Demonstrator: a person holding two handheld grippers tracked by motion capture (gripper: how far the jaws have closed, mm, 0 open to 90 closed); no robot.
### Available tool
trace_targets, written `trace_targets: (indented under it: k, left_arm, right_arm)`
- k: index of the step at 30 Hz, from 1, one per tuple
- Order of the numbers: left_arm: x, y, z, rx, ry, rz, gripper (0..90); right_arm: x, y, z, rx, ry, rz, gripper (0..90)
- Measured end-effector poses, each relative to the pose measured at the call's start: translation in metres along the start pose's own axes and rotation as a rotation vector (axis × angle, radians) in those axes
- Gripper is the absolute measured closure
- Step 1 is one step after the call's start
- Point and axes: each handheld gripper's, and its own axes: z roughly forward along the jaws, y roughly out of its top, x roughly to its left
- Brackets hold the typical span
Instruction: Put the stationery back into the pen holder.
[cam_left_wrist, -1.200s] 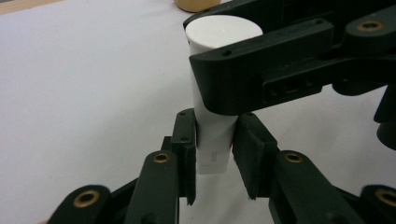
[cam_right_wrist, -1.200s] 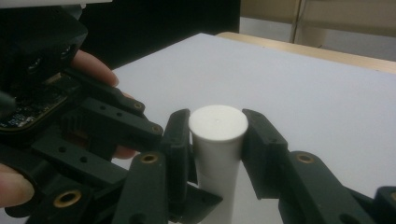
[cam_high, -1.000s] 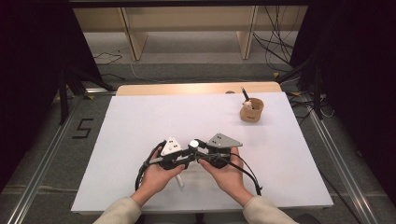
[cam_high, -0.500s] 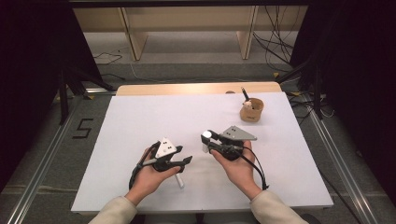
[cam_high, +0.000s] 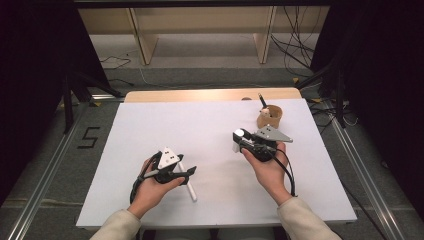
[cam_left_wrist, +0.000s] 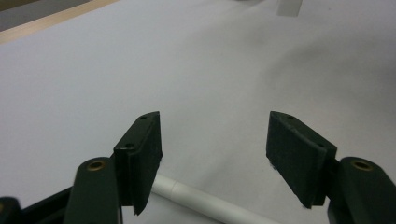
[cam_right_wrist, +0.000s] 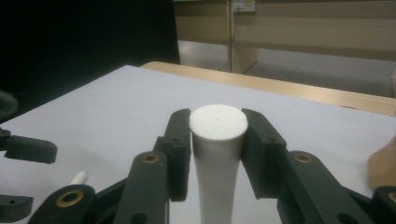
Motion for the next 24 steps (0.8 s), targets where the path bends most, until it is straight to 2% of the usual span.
trace_targets:
  k: [9, 24]
  left_arm:
    - [0.003, -0.001, 0.000, 0.005, 0.011, 0.000, 35.4]
    - [0.006, -0.002, 0.000, 0.008, 0.016, -0.008, 35.5]
  right_arm:
    - [-0.015, 0.000, -0.003, 0.000, -0.040, 0.011, 64.9]
    - [-0.030, 0.002, -0.005, -0.002, -0.085, 0.023, 64.9]
